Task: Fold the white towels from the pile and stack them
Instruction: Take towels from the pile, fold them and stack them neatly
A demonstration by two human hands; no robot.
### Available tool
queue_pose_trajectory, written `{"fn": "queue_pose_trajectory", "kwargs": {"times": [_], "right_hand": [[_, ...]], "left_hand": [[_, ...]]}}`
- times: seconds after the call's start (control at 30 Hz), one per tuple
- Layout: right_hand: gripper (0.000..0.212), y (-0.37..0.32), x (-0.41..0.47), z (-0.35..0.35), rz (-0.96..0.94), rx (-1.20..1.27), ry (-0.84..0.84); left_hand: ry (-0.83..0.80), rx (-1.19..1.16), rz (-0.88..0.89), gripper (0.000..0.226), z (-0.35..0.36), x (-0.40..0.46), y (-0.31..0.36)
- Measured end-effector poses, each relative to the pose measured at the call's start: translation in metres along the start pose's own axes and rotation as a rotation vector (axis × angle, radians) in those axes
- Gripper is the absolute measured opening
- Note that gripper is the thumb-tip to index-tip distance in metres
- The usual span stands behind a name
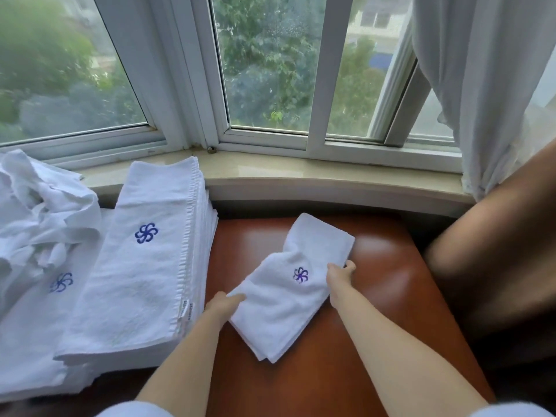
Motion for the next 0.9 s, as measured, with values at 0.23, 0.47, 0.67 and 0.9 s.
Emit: {"fn": "queue_pose_trajectory", "kwargs": {"times": [0.23,0.47,0.67,0.9], "right_hand": [[0.060,0.065,0.023,-0.014,0.244,-0.099,-0.062],[0.041,0.075,0.015,0.006,0.253,-0.149,-0.132],[0.036,0.071,0.028,0.005,0.169,-0.124,-0.063],[0.034,0.041,0.043,0.013,0.071,-0.042,-0.190]], "left_hand": [[0.117,0.587,0.213,0.073,0.009,0.018,0.011],[-0.480,0.415,-0.253,0.035,0.040,-0.014,-0.016],[-0.277,0.285,-0.165,0.055,0.036,0.006,0.000],[-0.086,0.133,0.195,0.074,0.058,0.027,0.076]]}}
Point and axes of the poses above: each hand's wrist, its own x-axis towards the middle knuckle, its own z-axis out of the palm, y = z × x, the point moved 9 cm from there along x, towards the middle knuckle, and after that the axes turned 8 degrees about y, right-handed, at the moved point
